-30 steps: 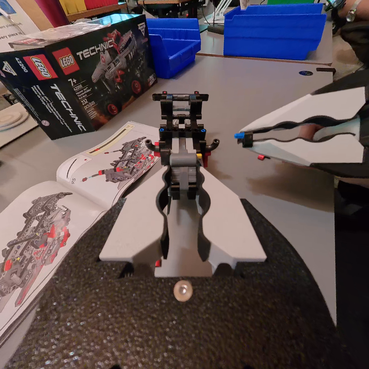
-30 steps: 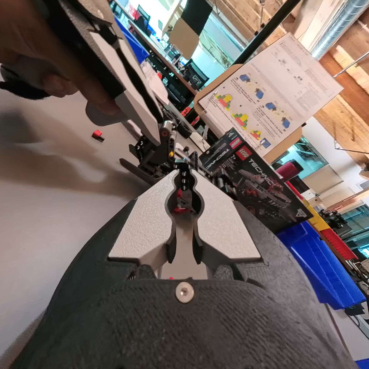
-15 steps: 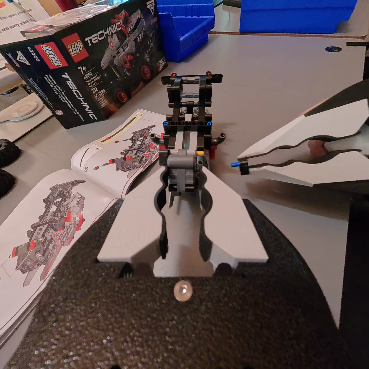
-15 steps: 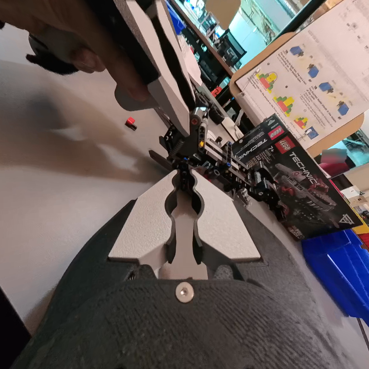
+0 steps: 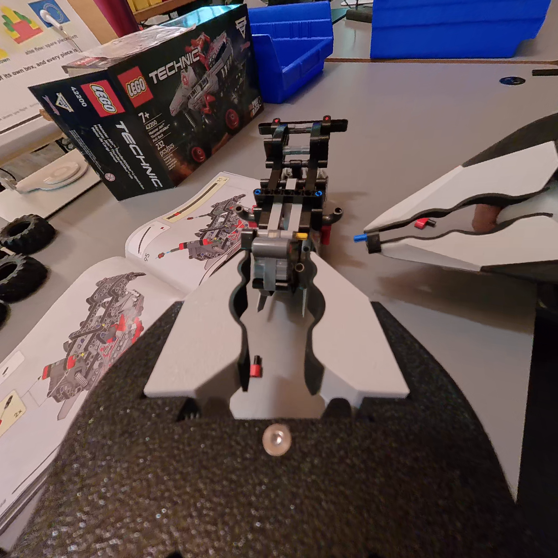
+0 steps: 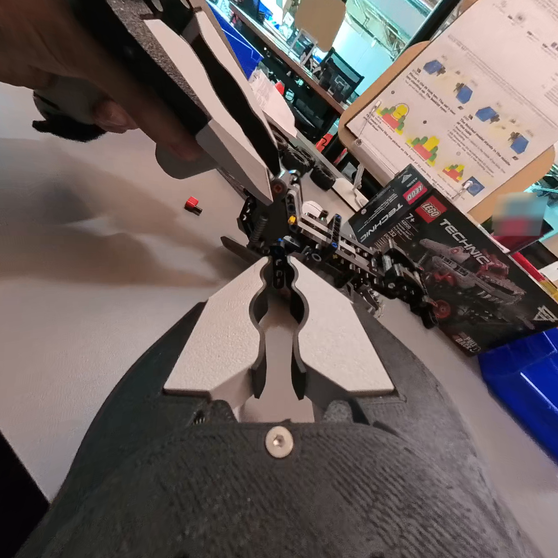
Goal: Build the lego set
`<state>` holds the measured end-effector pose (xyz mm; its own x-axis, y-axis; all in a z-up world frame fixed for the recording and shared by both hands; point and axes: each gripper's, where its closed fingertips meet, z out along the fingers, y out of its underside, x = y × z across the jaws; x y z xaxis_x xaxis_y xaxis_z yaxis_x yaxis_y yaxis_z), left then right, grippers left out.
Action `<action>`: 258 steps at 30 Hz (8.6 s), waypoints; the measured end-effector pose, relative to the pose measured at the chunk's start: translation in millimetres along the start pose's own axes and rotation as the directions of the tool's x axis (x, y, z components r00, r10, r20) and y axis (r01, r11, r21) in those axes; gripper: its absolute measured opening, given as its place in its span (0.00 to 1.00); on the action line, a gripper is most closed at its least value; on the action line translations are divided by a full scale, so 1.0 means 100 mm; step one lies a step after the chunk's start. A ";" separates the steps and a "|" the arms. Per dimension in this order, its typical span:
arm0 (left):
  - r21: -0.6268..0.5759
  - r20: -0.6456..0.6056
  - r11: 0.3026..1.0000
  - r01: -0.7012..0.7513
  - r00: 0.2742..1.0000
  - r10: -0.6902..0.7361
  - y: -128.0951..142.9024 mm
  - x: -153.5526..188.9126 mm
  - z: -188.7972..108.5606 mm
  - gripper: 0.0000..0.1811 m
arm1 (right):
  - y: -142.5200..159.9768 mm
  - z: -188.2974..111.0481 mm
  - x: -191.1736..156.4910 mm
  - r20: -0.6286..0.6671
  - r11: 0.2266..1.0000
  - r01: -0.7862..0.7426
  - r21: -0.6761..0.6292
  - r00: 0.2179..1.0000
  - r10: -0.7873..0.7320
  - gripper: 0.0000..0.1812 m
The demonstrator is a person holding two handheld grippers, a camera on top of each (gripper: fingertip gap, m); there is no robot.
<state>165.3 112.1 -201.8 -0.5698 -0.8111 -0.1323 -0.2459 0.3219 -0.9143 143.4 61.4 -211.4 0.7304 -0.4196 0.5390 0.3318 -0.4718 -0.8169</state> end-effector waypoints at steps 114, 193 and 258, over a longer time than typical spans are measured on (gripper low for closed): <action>0.000 0.257 0.987 -0.161 0.954 0.155 0.05 0.03 -0.09 0.12 | -0.39 0.31 0.10 0.071 0.991 -0.056 0.120 0.996 0.047 0.03; 0.105 -0.313 0.951 0.289 0.918 -0.244 0.12 0.44 -0.74 0.08 | -0.61 0.16 -0.59 0.001 0.942 0.291 0.169 0.955 -0.295 0.03; 0.028 -0.415 0.904 0.427 0.827 -0.378 0.18 0.44 -0.61 0.08 | -0.49 0.34 -0.59 0.109 0.976 0.148 0.161 0.980 -0.166 0.03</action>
<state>87.9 112.0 -200.8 -0.7041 -0.5899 0.3953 -0.4438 -0.0691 -0.8935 104.2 135.3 -209.7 0.7256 -0.2483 0.6417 0.5277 -0.3977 -0.7506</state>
